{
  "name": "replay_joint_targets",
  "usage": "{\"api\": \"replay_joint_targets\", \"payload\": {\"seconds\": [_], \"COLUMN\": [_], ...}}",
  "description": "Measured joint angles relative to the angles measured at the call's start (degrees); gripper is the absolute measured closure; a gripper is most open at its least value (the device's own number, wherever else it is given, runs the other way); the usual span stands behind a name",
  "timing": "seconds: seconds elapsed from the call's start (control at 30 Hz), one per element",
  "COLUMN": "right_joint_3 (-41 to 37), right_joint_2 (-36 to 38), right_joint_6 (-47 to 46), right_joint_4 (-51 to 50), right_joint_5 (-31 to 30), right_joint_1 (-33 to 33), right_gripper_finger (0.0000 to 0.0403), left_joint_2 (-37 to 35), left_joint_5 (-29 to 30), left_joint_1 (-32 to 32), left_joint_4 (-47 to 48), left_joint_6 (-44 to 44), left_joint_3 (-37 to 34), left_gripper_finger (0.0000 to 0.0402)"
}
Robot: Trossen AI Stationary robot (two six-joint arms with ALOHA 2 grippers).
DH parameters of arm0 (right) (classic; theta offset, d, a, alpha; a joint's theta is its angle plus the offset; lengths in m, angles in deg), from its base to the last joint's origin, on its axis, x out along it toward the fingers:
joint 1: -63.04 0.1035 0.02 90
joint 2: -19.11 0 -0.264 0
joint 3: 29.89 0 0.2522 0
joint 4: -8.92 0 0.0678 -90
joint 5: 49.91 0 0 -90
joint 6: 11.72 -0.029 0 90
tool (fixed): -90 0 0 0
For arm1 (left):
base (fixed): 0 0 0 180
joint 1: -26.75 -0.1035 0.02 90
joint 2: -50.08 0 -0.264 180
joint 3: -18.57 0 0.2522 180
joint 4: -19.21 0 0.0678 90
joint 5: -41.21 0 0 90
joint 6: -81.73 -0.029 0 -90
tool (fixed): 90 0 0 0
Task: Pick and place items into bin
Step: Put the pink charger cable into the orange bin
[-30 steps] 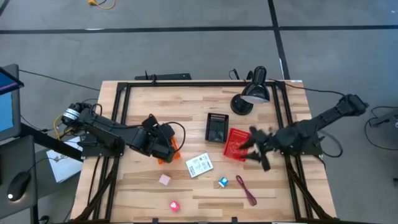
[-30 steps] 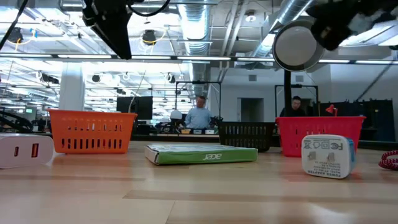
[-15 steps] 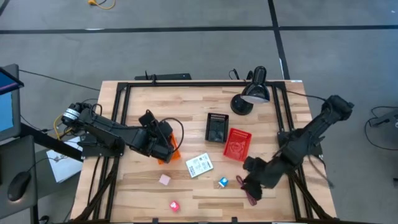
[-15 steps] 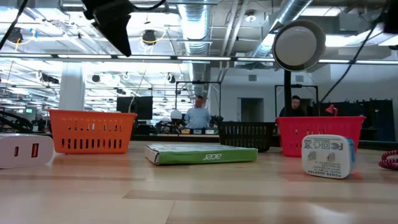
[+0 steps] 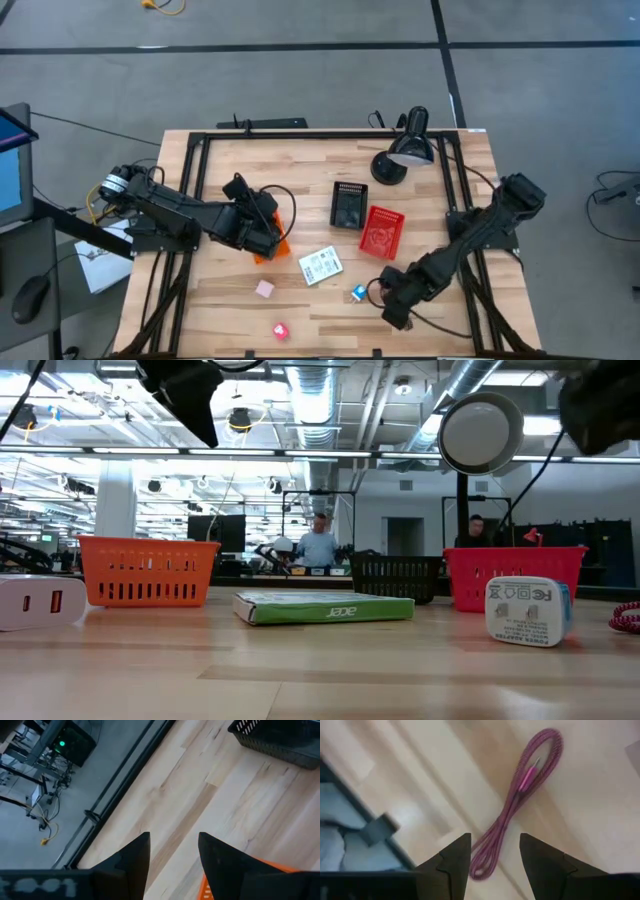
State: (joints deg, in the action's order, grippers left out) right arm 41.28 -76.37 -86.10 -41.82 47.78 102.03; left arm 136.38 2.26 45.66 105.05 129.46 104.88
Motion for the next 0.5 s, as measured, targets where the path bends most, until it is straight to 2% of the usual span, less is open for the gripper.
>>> {"api": "replay_joint_targets", "payload": {"seconds": [0.17, 0.3, 0.4, 0.5], "right_joint_3": [0.02, 0.26, 0.25, 0.14], "right_joint_2": [-4.52, -7.62, -8.43, -8.04], "right_joint_6": [0.76, 1.68, 6.77, 10.07], "right_joint_4": [0.00, -0.07, 0.40, 0.06], "right_joint_5": [0.74, 3.65, 4.70, 3.35], "right_joint_1": [-1.64, -2.78, -2.96, -3.00], "right_gripper_finger": [0.0239, 0.0239, 0.0243, 0.0266], "left_joint_2": [0.00, 0.00, 0.00, -0.19], "left_joint_5": [0.00, 0.00, 0.39, 2.14], "left_joint_1": [0.00, 0.00, 0.00, 0.00], "left_joint_4": [0.10, 0.47, 0.83, 4.07], "left_joint_6": [-0.02, -0.04, -0.43, -1.30], "left_joint_3": [0.00, 0.00, 0.00, -0.02], "left_gripper_finger": [0.0244, 0.0244, 0.0244, 0.0244]}}
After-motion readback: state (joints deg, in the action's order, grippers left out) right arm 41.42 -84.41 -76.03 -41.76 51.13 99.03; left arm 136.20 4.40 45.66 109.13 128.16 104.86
